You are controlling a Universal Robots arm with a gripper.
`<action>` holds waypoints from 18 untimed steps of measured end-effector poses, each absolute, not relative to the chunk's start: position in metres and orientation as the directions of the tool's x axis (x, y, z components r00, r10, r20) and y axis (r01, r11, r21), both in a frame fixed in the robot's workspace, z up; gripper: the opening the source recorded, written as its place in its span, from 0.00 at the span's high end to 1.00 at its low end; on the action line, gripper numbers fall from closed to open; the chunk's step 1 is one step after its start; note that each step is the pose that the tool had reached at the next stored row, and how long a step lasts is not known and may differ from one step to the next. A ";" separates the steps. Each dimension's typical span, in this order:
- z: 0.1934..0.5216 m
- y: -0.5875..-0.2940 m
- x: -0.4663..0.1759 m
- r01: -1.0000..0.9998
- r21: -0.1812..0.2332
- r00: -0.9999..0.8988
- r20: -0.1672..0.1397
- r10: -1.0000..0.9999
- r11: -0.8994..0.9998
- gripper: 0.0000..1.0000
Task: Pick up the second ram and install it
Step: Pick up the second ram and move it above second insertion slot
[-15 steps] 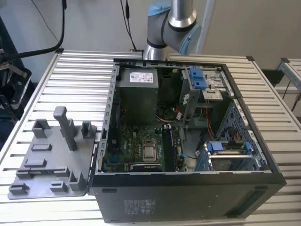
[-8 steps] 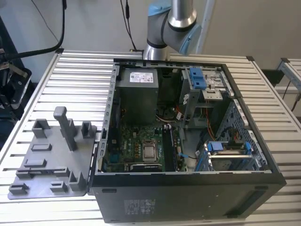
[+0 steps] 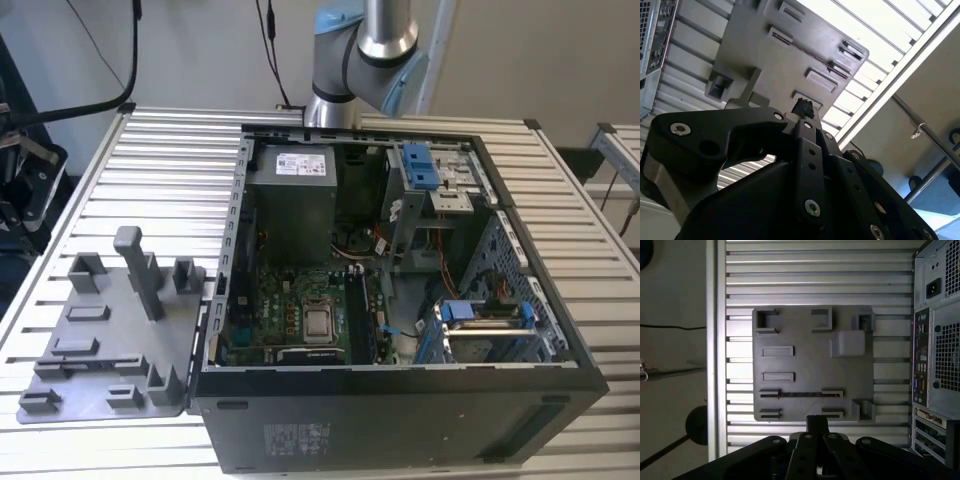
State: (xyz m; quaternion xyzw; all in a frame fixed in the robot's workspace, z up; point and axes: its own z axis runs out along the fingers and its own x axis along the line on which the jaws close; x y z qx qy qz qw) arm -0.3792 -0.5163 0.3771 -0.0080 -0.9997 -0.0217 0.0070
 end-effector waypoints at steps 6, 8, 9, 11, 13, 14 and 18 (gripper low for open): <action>0.377 -0.516 -0.379 -0.052 0.042 -0.999 0.014 -0.053 0.998 0.89; 0.377 -0.516 -0.379 -0.081 0.039 -0.997 0.014 -0.082 0.996 0.89; 0.377 -0.516 -0.379 -0.098 0.038 -0.995 0.015 -0.099 0.994 0.89; 0.377 -0.516 -0.379 -0.131 0.036 -0.991 0.015 -0.132 0.991 0.89; 0.377 -0.516 -0.379 -0.165 0.034 -0.986 0.015 -0.166 0.986 0.89; 0.377 -0.516 -0.379 -0.184 0.033 -0.983 0.015 -0.185 0.982 0.89; 0.377 -0.516 -0.379 -0.254 0.033 -0.967 0.015 -0.254 0.967 0.89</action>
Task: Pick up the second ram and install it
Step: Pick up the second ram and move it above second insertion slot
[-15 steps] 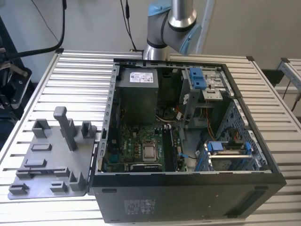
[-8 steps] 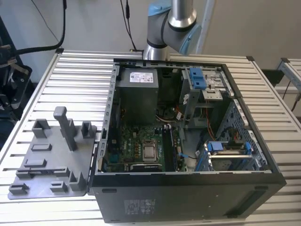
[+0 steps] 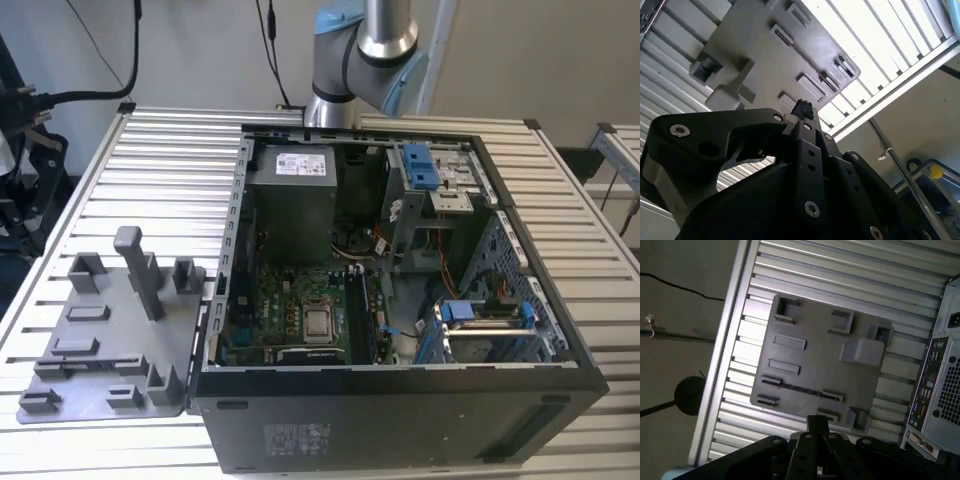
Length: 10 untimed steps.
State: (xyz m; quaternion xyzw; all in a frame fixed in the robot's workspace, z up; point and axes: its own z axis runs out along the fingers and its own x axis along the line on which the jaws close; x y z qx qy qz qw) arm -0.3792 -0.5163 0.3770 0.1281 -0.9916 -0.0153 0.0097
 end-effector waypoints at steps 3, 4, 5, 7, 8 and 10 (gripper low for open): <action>0.377 -0.516 -0.379 -0.306 0.032 -0.952 0.015 -0.307 0.951 0.89; 0.377 -0.516 -0.379 -0.322 0.032 -0.946 0.016 -0.323 0.946 0.89; 0.377 -0.516 -0.379 -0.337 0.032 -0.941 0.016 -0.338 0.941 0.89; 0.377 -0.516 -0.379 -0.367 0.032 -0.930 0.016 -0.368 0.930 0.89; 0.377 -0.516 -0.379 -0.378 0.032 -0.925 0.016 -0.379 0.925 0.89; 0.377 -0.516 -0.379 -0.379 0.031 -0.925 0.016 -0.380 0.925 0.89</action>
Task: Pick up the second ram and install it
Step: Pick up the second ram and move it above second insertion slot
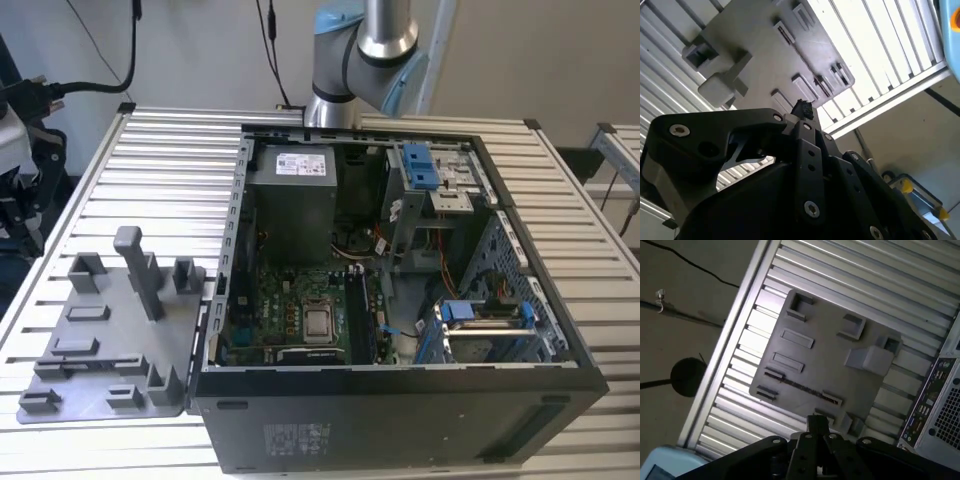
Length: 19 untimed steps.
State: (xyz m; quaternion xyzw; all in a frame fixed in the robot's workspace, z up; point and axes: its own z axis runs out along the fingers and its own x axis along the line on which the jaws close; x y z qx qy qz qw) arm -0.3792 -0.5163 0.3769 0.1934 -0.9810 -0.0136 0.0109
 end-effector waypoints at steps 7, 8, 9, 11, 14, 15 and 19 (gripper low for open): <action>0.377 -0.516 -0.379 -0.390 0.029 -0.921 0.017 -0.390 0.921 0.89; 0.377 -0.516 -0.379 -0.403 0.029 -0.915 0.017 -0.403 0.915 0.89; 0.377 -0.516 -0.379 -0.418 0.028 -0.908 0.017 -0.419 0.908 0.89; 0.377 -0.516 -0.379 -0.449 0.027 -0.893 0.018 -0.450 0.893 0.89; 0.377 -0.515 -0.380 -0.490 0.025 -0.871 0.019 -0.491 0.871 0.89; 0.377 -0.515 -0.380 -0.498 0.024 -0.866 0.019 -0.499 0.867 0.89; 0.376 -0.511 -0.380 -0.519 0.017 -0.854 0.023 -0.519 0.855 0.89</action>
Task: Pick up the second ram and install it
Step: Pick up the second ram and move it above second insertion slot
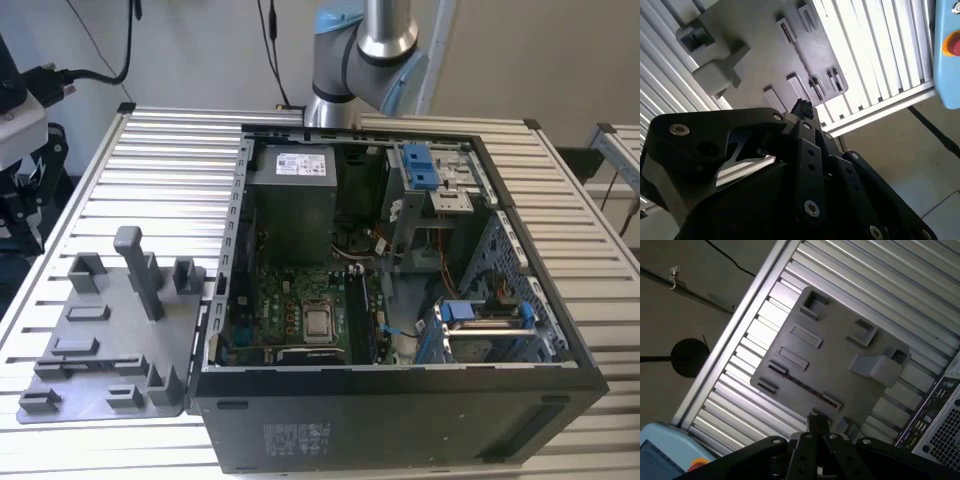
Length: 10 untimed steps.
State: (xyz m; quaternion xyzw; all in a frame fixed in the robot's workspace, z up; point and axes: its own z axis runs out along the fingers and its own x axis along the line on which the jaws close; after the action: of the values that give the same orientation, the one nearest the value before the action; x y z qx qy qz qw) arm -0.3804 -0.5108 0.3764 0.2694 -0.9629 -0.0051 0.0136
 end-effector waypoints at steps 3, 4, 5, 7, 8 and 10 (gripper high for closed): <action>0.376 -0.506 -0.382 -0.530 0.009 -0.848 0.028 -0.530 0.848 0.89; 0.376 -0.504 -0.382 -0.533 0.007 -0.845 0.029 -0.533 0.846 0.89; 0.376 -0.504 -0.383 -0.537 0.007 -0.843 0.030 -0.537 0.844 0.89; 0.376 -0.503 -0.384 -0.549 0.005 -0.835 0.031 -0.549 0.836 0.89; 0.376 -0.503 -0.385 -0.555 0.004 -0.832 0.031 -0.554 0.832 0.89; 0.376 -0.503 -0.386 -0.566 0.004 -0.824 0.031 -0.566 0.825 0.89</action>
State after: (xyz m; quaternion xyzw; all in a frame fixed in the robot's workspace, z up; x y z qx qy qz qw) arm -0.3859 -0.5030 0.3760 0.2962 -0.9550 0.0028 0.0155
